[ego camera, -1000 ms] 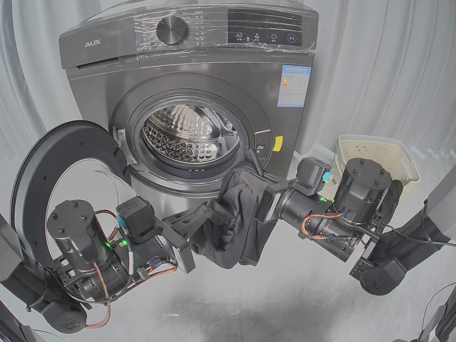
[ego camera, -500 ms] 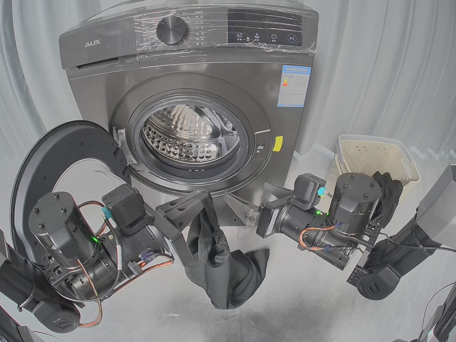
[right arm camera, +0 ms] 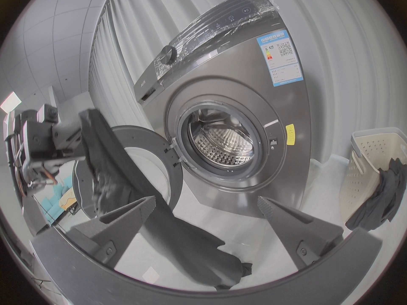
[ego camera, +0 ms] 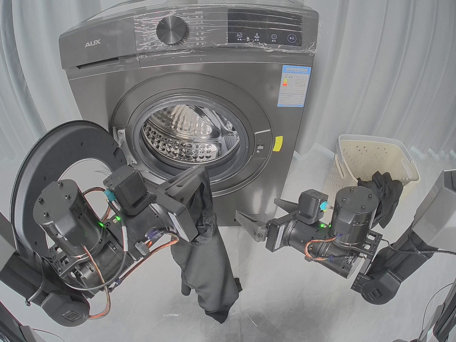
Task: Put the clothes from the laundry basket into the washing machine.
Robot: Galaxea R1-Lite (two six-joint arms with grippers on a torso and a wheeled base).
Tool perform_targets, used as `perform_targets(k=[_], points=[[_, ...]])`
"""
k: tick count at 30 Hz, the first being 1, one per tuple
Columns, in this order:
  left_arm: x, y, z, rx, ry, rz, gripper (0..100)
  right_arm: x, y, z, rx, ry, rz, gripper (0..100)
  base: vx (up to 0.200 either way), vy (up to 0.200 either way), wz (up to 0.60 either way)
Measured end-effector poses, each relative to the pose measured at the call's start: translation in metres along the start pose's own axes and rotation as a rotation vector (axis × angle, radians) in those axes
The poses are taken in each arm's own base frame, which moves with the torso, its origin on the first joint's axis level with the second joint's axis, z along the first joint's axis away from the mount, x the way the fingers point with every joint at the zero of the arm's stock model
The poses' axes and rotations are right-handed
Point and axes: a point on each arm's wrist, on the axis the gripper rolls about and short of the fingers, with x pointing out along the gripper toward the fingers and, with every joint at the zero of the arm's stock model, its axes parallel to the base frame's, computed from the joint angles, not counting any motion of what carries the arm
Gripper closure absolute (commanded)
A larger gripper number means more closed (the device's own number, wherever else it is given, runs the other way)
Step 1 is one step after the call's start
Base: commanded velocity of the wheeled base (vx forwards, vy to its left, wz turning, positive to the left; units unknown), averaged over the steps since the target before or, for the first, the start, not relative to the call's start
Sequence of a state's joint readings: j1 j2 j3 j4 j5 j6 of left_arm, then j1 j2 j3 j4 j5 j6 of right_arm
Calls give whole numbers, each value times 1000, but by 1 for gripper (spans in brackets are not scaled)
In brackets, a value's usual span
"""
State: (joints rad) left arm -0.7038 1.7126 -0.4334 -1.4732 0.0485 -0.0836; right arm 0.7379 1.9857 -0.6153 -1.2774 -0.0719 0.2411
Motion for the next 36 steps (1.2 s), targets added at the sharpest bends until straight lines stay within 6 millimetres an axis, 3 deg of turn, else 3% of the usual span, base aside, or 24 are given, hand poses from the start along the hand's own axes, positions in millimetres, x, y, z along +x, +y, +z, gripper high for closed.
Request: perform_targets(k=[13, 27, 36], points=[[9, 3, 5, 0, -35, 36, 100, 2, 1, -19, -39, 40, 18, 0, 0, 0, 0], [10, 2, 5, -1, -40, 30, 100, 13, 24, -30, -66, 16, 167, 0, 0, 0, 0], [10, -1, 7, -5, -57, 19, 100, 37, 30, -34, -64, -22, 180, 0, 0, 0, 0]])
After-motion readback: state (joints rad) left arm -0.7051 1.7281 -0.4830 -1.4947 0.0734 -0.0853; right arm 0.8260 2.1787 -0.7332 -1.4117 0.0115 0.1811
